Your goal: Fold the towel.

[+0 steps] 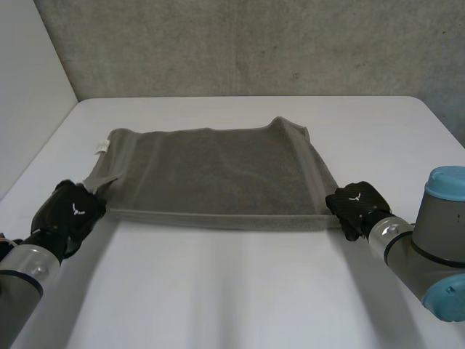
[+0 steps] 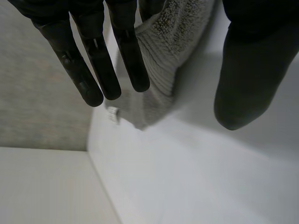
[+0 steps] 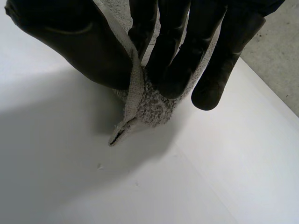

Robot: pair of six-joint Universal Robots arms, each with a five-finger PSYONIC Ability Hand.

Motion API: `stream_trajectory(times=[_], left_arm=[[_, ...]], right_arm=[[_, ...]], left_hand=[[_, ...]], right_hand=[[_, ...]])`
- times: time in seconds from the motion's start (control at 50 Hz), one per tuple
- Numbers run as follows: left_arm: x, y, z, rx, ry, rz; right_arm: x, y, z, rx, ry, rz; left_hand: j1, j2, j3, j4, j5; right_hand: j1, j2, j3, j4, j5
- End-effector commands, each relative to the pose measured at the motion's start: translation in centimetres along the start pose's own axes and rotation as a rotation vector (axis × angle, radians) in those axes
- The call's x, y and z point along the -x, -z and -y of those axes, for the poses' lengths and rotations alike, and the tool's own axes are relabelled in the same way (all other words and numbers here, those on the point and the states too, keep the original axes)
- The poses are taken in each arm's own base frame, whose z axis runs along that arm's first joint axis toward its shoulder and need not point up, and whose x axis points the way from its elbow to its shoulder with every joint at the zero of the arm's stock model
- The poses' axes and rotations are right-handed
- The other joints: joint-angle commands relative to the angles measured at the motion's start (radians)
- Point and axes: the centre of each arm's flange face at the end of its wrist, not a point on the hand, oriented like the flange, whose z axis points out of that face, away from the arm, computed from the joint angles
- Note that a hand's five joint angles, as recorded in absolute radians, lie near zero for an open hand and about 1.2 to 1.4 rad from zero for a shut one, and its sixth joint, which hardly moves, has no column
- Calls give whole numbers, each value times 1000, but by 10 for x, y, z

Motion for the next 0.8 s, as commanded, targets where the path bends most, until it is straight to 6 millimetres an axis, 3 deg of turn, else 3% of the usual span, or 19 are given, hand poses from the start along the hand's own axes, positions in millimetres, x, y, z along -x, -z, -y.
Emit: stream_trajectory(times=[0.02, 0.16, 0.2, 0.32, 0.44, 0.48, 0.5, 0.52, 0.54, 0.56, 0.58, 0.6, 0.64, 0.66, 0.68, 0.7, 0.74, 0.76, 0.8], left_arm=[[-4, -18, 8, -105, -42, 105], [-16, -30, 11, -150, -56, 112], [-22, -31, 14, -164, -57, 92], [-22, -33, 18, -189, -63, 92], [-8, -38, 28, -225, -70, 143], [3, -39, 33, -238, -67, 178], [19, -38, 40, -258, -56, 228], [34, -34, 48, -283, -26, 277], [35, -34, 48, -284, -26, 278], [49, -30, 55, -312, 25, 321], [66, -25, 63, -339, 90, 373], [66, -25, 63, -339, 91, 373], [100, -9, 79, -401, 250, 464], [100, -9, 79, -401, 251, 464], [114, 1, 86, -422, 334, 490], [127, 11, 92, -439, 411, 504], [136, 21, 98, -450, 478, 501], [136, 21, 98, -450, 478, 501], [148, 38, 108, -467, 581, 470]], right_arm=[[1, 0, 0, 4, -1, 2], [1, 1, -2, 8, -2, 4], [1, 1, -2, 8, 0, 4], [1, 0, -1, 6, 1, 1], [-12, 0, 7, -15, -11, -29], [-18, 3, 16, -37, -8, -51], [-18, 3, 16, -37, -8, -51], [-31, 12, 31, -76, -1, -88], [-48, 25, 50, -120, 4, -132], [-48, 25, 50, -120, 4, -133], [-65, 38, 64, -150, 6, -177], [-65, 38, 64, -150, 7, -177], [-97, 65, 100, -235, -17, -244], [-97, 65, 100, -236, -17, -244], [-103, 76, 115, -270, -37, -242], [-103, 76, 115, -271, -37, -242], [-113, 109, 152, -350, -39, -236], [-113, 109, 152, -351, -39, -236], [-121, 139, 183, -414, -11, -244]], left_hand=[[114, 94, 95, 92, -76], [309, 289, 289, 287, 119], [557, 537, 537, 535, 367], [576, 555, 556, 554, 386], [576, 555, 556, 554, 386], [576, 555, 556, 554, 386], [576, 555, 556, 554, 386], [576, 555, 556, 554, 386], [576, 555, 556, 554, 386], [576, 555, 556, 554, 386], [576, 555, 556, 554, 386], [576, 555, 556, 554, 386], [576, 555, 556, 554, 386], [576, 555, 556, 554, 386], [576, 555, 556, 554, 386], [576, 555, 556, 554, 386], [576, 555, 556, 554, 386], [576, 555, 556, 554, 386], [576, 555, 556, 554, 386]], right_hand=[[55, 62, 59, 53, 48], [55, 62, 59, 53, 48], [55, 62, 59, 53, 48], [55, 62, 59, 53, 48], [55, 62, 59, 53, 48], [55, 62, 59, 53, 48], [55, 62, 59, 53, 48], [55, 62, 59, 53, 48], [55, 62, 59, 53, 48], [55, 62, 59, 53, 48], [55, 62, 59, 53, 48], [55, 62, 59, 53, 48], [55, 62, 59, 53, 48], [55, 62, 59, 53, 48], [55, 62, 59, 53, 48], [55, 62, 59, 53, 48], [55, 62, 59, 53, 48], [55, 62, 59, 53, 48], [55, 62, 59, 53, 48]])
